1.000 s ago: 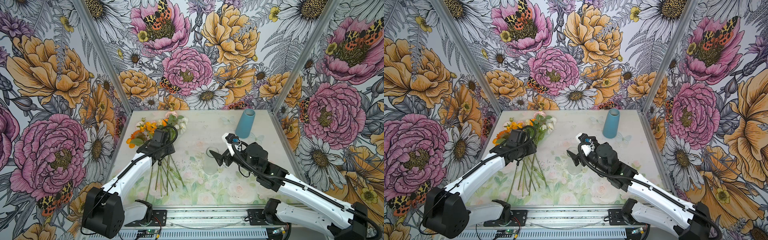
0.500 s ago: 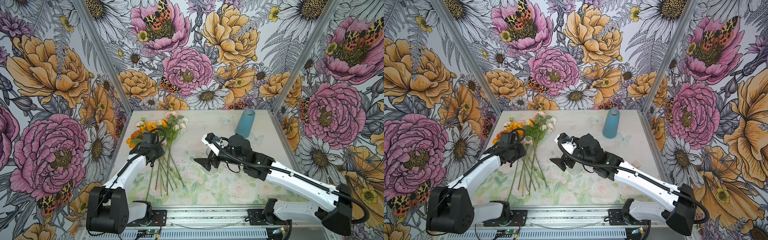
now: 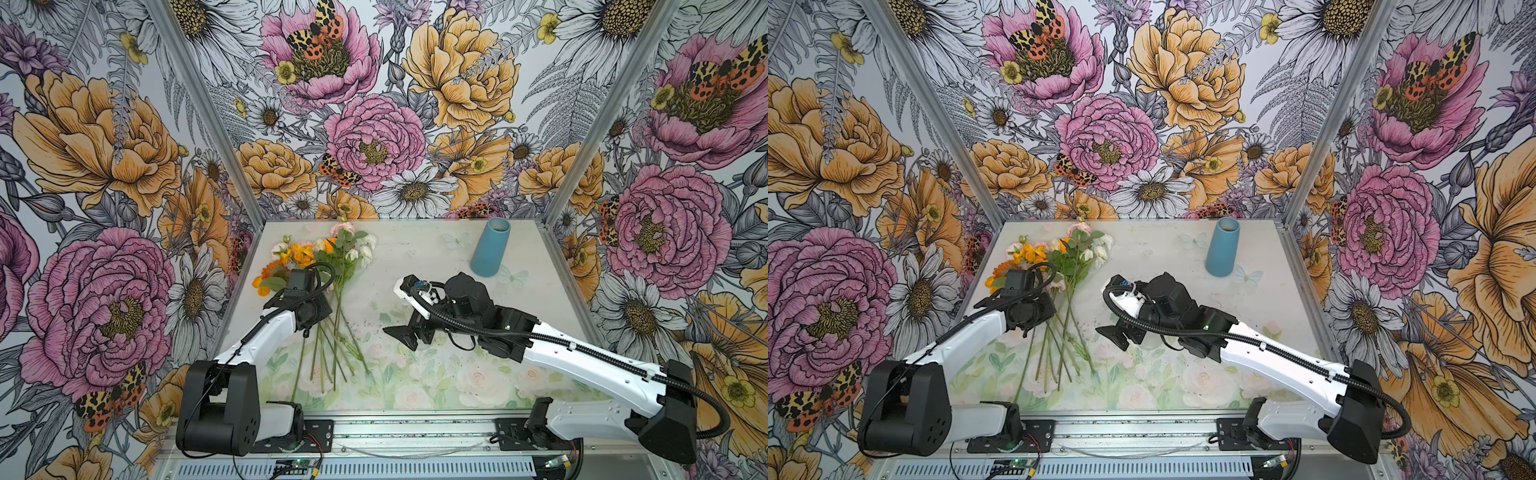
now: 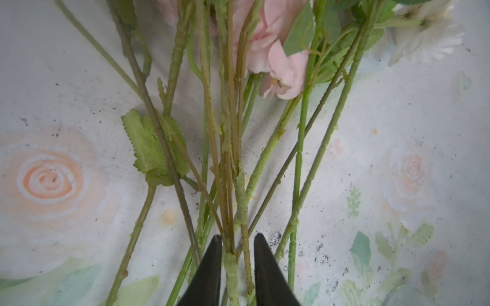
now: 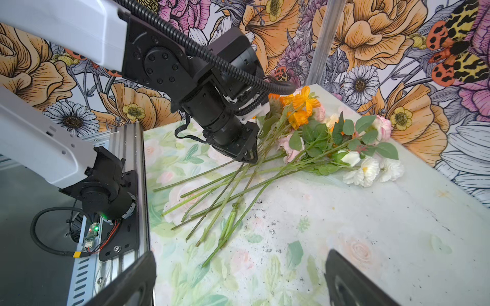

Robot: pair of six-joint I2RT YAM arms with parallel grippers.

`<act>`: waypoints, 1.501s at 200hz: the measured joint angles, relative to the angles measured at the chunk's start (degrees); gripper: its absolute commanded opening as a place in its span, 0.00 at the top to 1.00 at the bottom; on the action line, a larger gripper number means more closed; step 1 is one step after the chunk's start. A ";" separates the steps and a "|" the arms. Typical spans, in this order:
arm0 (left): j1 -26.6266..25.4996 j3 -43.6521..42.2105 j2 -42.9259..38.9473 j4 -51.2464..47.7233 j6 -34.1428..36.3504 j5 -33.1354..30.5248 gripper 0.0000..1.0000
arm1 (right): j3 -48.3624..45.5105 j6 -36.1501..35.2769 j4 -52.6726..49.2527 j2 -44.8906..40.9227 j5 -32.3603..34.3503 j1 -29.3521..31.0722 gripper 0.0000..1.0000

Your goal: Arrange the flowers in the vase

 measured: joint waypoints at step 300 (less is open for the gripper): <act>0.81 7.04 -9.77 -5.86 2.75 0.79 1.00 | -0.20 0.02 1.49 0.57 -0.22 0.28 0.01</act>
